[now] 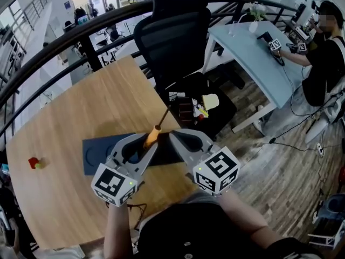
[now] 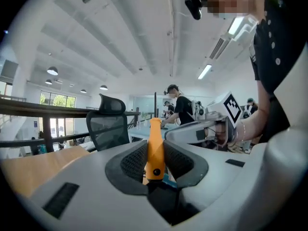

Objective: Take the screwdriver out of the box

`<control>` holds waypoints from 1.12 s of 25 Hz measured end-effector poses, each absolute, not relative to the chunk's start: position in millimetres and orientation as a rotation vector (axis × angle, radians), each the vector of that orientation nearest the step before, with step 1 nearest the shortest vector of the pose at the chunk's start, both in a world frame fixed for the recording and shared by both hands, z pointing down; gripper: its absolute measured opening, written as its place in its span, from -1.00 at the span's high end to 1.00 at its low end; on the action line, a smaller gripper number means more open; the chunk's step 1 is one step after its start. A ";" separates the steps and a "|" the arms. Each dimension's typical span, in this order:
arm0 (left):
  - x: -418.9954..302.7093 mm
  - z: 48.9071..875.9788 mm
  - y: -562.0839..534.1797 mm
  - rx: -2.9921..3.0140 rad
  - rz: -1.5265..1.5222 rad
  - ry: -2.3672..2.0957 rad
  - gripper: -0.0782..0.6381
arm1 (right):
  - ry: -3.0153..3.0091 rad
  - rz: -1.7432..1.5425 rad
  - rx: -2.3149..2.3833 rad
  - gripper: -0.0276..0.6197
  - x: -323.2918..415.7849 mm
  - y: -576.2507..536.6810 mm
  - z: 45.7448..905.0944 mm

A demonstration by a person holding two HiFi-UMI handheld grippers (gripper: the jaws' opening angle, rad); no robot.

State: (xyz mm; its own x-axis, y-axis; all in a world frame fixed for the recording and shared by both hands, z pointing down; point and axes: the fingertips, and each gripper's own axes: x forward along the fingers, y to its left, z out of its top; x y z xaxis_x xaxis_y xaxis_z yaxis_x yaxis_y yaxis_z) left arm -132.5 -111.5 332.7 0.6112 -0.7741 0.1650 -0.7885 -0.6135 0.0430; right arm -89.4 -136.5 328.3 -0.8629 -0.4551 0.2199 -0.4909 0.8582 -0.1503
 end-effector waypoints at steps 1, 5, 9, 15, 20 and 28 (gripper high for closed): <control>-130.5 326.5 -110.3 2.735 0.140 -1.323 0.45 | -2.868 0.314 0.730 0.92 -90.8 -136.0 325.3; -124.5 309.6 -106.0 2.756 -0.031 -1.314 0.45 | -2.896 0.327 0.725 0.92 -93.4 -135.5 316.9; -124.1 305.9 -106.8 2.717 -0.148 -1.308 0.45 | -2.926 0.349 0.721 0.92 -89.5 -134.3 310.3; -132.4 307.2 -107.0 2.643 -0.267 -1.322 0.45 | -2.945 0.351 0.723 0.92 -82.7 -128.5 302.4; -137.2 313.4 -105.5 2.606 -0.258 -1.355 0.45 | -2.915 0.368 0.719 0.92 -79.2 -125.4 312.2; -141.4 319.7 -100.2 2.576 -0.260 -1.351 0.45 | -2.884 0.409 0.687 0.93 -78.6 -117.1 327.6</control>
